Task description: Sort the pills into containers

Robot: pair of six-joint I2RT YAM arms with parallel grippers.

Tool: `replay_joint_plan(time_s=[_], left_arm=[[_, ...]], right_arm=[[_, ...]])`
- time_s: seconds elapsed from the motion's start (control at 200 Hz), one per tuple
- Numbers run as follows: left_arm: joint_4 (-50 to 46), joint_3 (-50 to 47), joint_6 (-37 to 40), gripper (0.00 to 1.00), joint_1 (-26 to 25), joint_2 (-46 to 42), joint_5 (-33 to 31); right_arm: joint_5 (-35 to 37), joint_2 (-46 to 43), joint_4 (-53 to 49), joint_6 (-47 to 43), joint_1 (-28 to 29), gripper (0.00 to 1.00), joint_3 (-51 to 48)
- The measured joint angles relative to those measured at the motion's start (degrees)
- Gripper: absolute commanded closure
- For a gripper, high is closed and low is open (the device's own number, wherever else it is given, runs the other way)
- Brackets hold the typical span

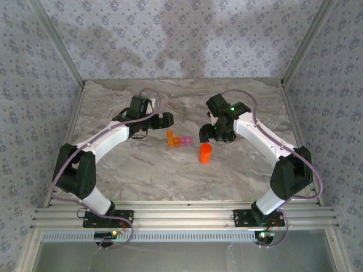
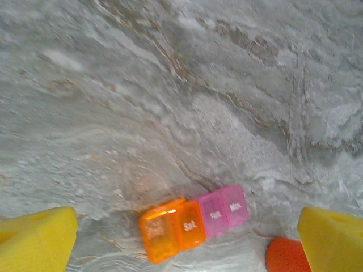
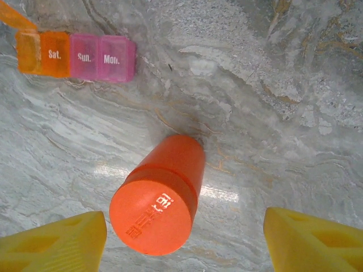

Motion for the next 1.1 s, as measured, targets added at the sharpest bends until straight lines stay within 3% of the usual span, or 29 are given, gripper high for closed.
replay_joint_plan(time_s=[0.35, 0.715, 0.944, 1.099], left_arm=[[-0.68, -0.09, 1.97, 0.01, 4.09, -0.48, 2.75], [-0.76, -2.60, 2.67, 0.01, 4.09, -1.99, 4.55], [-0.79, -2.64, 3.02, 0.01, 4.09, -2.03, 4.59], [-0.79, -2.64, 3.02, 0.01, 4.09, -2.05, 4.55]], right_arm=[[2.80, 3.37, 0.15, 0.72, 6.45, 0.24, -0.52], [2.82, 5.62, 0.57, 2.03, 6.91, 0.27, -2.95], [2.80, 6.58, 1.70, 2.29, 6.91, 0.34, -3.82], [2.73, 6.73, 2.54, 2.75, 6.91, 0.45, -5.01]])
